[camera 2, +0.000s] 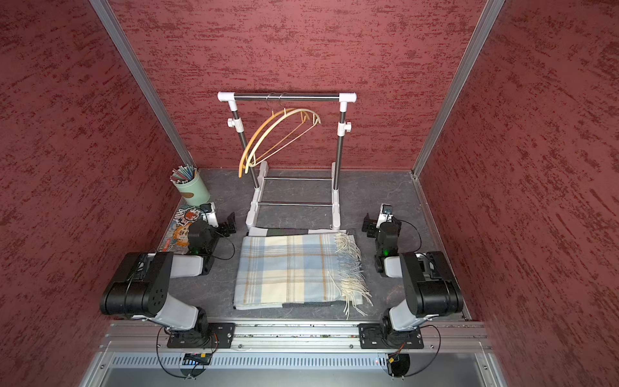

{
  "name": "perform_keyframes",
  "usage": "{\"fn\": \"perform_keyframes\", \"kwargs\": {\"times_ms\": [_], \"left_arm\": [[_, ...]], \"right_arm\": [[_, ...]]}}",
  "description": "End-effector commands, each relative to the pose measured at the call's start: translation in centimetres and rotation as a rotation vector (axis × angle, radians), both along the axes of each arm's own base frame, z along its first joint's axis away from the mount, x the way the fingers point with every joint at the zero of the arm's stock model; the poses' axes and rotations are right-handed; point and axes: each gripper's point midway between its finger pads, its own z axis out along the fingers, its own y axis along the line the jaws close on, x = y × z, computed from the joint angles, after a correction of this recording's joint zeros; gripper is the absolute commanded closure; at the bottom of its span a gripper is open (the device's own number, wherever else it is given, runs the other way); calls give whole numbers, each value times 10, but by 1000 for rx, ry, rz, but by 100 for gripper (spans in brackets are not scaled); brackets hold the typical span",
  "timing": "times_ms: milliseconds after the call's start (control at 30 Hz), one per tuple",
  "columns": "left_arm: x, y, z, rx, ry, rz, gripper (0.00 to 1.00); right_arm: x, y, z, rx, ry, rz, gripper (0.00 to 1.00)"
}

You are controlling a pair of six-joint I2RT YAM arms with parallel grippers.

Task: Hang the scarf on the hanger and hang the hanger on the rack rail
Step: Pick up the hanger from the clothesline.

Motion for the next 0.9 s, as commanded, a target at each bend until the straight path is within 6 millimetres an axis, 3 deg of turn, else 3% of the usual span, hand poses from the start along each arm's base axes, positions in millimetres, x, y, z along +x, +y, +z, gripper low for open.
{"fn": "perform_keyframes", "kwargs": {"times_ms": [0,633,700,767,800,867], "left_arm": [[1,-2,5,8,-21,-12,0],[0,-3,10,38,-15,5,0],[-5,-18,31,84,-34,-26,0],[-16,-30,43,110,61,-28,0],[-21,-33,59,81,76,-23,0],[-35,-17,82,-90,91,115,0]], "right_arm": [[1,1,7,-1,-24,11,2],[1,1,6,5,-21,10,2],[2,1,6,8,-20,9,2],[0,-2,8,12,-26,-10,2],[-2,-6,8,11,-17,-35,2],[-3,-3,17,2,-40,-11,2]]}}
